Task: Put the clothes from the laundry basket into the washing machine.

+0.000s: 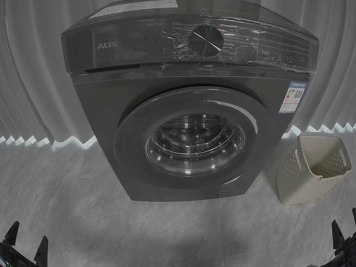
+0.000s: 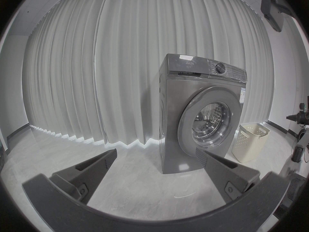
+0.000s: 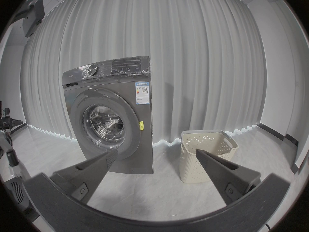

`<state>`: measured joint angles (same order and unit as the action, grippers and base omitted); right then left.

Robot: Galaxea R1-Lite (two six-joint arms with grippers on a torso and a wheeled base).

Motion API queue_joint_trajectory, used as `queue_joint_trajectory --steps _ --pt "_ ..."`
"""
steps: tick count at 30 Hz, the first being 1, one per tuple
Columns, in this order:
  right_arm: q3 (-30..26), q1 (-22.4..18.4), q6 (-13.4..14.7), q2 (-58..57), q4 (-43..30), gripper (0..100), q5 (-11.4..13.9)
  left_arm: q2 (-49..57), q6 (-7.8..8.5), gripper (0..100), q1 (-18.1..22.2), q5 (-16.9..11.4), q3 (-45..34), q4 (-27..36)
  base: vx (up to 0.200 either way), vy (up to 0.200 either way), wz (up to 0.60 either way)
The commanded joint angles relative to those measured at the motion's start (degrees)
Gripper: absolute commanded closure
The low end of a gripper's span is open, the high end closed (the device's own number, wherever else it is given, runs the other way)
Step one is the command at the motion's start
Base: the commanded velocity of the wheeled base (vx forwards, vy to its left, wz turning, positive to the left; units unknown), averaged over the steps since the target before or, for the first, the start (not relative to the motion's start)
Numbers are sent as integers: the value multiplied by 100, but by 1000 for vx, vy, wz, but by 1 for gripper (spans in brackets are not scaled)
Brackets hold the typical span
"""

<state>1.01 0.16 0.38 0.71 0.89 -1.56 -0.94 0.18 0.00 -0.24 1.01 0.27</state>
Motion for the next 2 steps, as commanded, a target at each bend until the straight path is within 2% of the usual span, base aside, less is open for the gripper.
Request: queue_joint_trajectory --steps 1,2 --pt "-101 2 -3 -71 -1 0 -2 94 -1 0 0 -2 -92 0 0 0 0" --pt "-101 2 -11 -71 -1 0 -2 94 -1 0 0 -2 -92 0 0 0 0"
